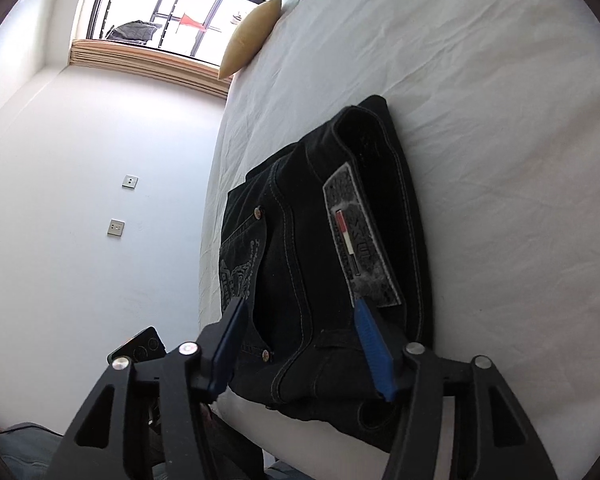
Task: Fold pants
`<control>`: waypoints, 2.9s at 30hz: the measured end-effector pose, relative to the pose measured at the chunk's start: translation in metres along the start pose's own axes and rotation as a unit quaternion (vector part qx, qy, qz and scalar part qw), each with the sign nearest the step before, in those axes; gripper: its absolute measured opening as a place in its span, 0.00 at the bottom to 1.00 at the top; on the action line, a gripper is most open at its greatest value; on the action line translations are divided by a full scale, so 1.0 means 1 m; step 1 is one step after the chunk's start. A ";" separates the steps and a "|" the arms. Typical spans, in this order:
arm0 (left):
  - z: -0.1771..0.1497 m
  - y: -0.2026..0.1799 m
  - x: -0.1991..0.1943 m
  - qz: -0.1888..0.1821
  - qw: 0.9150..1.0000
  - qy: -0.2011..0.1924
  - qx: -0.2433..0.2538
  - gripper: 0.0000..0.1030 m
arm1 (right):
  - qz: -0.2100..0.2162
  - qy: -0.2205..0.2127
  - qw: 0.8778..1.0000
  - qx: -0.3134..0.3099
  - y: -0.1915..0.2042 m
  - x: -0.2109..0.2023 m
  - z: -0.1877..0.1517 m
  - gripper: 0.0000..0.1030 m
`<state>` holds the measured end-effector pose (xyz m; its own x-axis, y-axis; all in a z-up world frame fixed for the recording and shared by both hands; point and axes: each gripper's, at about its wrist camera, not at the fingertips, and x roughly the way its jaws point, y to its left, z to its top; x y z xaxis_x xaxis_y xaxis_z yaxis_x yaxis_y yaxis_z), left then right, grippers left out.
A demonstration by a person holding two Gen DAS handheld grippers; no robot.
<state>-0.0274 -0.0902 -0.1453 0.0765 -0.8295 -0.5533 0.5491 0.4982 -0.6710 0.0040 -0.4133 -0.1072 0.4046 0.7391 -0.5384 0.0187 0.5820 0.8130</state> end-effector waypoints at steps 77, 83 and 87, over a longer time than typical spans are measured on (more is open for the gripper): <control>0.212 0.147 -0.045 0.397 0.916 -0.037 -0.042 0.49 | -0.166 -0.037 0.978 -0.120 0.088 0.139 0.133 0.56; 0.193 0.112 -0.066 0.414 0.907 -0.064 -0.035 0.49 | -0.190 -0.065 0.966 -0.165 0.120 0.103 0.104 0.57; 0.184 0.076 -0.077 0.430 0.898 -0.089 -0.033 0.59 | -0.204 -0.094 0.954 -0.198 0.152 0.078 0.076 0.62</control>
<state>0.1619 -0.0348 -0.0629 0.5839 -0.1558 -0.7967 0.1733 0.9827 -0.0651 0.1074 -0.2927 -0.0085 0.5954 0.3709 -0.7126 -0.1217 0.9184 0.3763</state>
